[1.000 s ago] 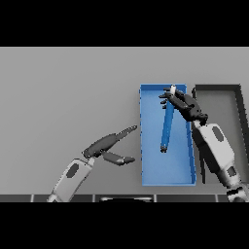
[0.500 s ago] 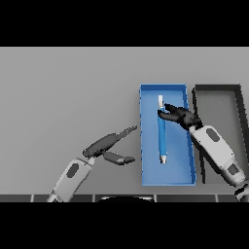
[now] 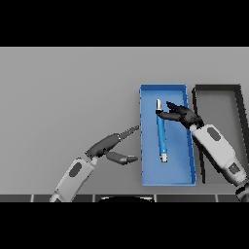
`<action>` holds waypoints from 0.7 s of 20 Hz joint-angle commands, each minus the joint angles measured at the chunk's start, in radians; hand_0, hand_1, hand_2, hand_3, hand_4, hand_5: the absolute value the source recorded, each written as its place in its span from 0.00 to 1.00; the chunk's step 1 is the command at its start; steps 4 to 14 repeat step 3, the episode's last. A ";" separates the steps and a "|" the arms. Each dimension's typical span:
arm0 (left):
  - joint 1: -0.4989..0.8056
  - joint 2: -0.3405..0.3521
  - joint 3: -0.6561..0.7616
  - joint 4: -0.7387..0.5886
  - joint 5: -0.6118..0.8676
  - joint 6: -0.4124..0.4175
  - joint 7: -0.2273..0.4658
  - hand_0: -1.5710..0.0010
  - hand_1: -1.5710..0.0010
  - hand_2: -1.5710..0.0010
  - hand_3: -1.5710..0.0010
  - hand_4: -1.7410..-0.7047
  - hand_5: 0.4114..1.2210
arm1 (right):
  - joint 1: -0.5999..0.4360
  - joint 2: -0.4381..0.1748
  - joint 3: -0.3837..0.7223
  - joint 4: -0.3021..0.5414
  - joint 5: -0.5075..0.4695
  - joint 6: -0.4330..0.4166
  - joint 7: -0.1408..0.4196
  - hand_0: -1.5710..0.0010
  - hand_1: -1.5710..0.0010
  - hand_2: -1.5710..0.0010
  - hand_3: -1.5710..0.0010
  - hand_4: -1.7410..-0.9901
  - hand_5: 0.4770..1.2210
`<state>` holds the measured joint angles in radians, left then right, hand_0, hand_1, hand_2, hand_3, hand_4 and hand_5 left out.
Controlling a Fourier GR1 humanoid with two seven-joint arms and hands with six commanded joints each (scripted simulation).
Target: Pick up the blue pipe and place it into the blue bin.
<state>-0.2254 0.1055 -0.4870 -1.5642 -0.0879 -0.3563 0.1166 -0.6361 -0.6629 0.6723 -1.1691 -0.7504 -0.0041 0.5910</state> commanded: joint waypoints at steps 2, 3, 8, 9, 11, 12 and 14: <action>-0.004 -0.003 0.002 0.020 -0.010 0.005 -0.018 1.00 1.00 1.00 1.00 0.79 0.07 | 0.009 0.007 -0.003 0.013 -0.006 0.016 -0.025 0.99 0.99 0.99 1.00 0.82 0.27; 0.004 -0.001 -0.002 0.021 -0.013 0.005 -0.037 1.00 1.00 1.00 1.00 0.79 0.07 | 0.008 0.011 -0.003 0.015 -0.005 0.010 -0.025 0.99 0.99 0.99 1.00 0.82 0.27; 0.004 -0.001 -0.002 0.021 -0.013 0.005 -0.037 1.00 1.00 1.00 1.00 0.79 0.07 | 0.008 0.011 -0.003 0.015 -0.005 0.010 -0.025 0.99 0.99 0.99 1.00 0.82 0.27; 0.004 -0.001 -0.002 0.021 -0.013 0.005 -0.037 1.00 1.00 1.00 1.00 0.79 0.07 | 0.008 0.011 -0.003 0.015 -0.005 0.010 -0.025 0.99 0.99 0.99 1.00 0.82 0.27; 0.004 -0.001 -0.002 0.021 -0.013 0.005 -0.037 1.00 1.00 1.00 1.00 0.79 0.07 | 0.008 0.011 -0.003 0.015 -0.005 0.010 -0.025 0.99 0.99 0.99 1.00 0.82 0.27; 0.004 -0.001 -0.002 0.021 -0.013 0.005 -0.037 1.00 1.00 1.00 1.00 0.79 0.07 | 0.008 0.011 -0.003 0.015 -0.005 0.010 -0.025 0.99 0.99 0.99 1.00 0.82 0.27; 0.004 -0.001 -0.002 0.021 -0.013 0.005 -0.037 1.00 1.00 1.00 1.00 0.79 0.07 | 0.008 0.011 -0.003 0.015 -0.005 0.010 -0.025 0.99 0.99 0.99 1.00 0.82 0.27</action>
